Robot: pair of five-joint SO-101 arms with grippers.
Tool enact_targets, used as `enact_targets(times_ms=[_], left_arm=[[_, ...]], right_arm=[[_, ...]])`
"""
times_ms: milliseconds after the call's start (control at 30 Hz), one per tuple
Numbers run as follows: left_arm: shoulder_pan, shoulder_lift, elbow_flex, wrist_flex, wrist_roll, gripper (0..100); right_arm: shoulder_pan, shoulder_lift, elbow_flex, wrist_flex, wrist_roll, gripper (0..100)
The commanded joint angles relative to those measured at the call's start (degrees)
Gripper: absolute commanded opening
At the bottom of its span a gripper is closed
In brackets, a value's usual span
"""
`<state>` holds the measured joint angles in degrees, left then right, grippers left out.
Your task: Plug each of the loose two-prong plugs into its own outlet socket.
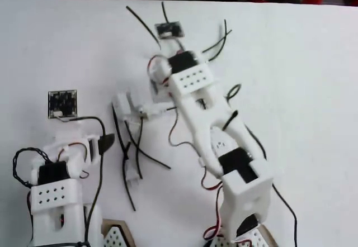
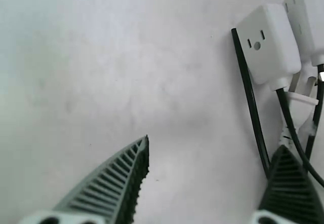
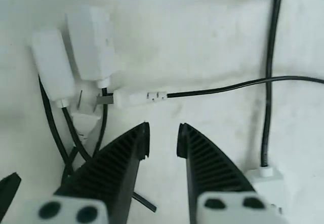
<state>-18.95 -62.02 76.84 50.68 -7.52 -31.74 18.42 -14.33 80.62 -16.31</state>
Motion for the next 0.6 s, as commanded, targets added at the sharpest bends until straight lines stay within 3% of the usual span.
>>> enact_targets(times_ms=[0, 233, 567], left_arm=[[-0.40, -1.27, -0.18, -1.23, -0.88, 36], [-0.40, -1.27, -0.18, -1.23, -0.88, 36], [-0.40, -1.27, -0.18, -1.23, -0.88, 36]], right_arm=[[-2.51, -3.47, 2.20, -3.21, -7.82, 8.8], [-5.58, -3.47, 8.53, -9.63, -20.40, 18.6], [-5.58, -3.47, 14.86, -22.55, -33.76, 18.7]])
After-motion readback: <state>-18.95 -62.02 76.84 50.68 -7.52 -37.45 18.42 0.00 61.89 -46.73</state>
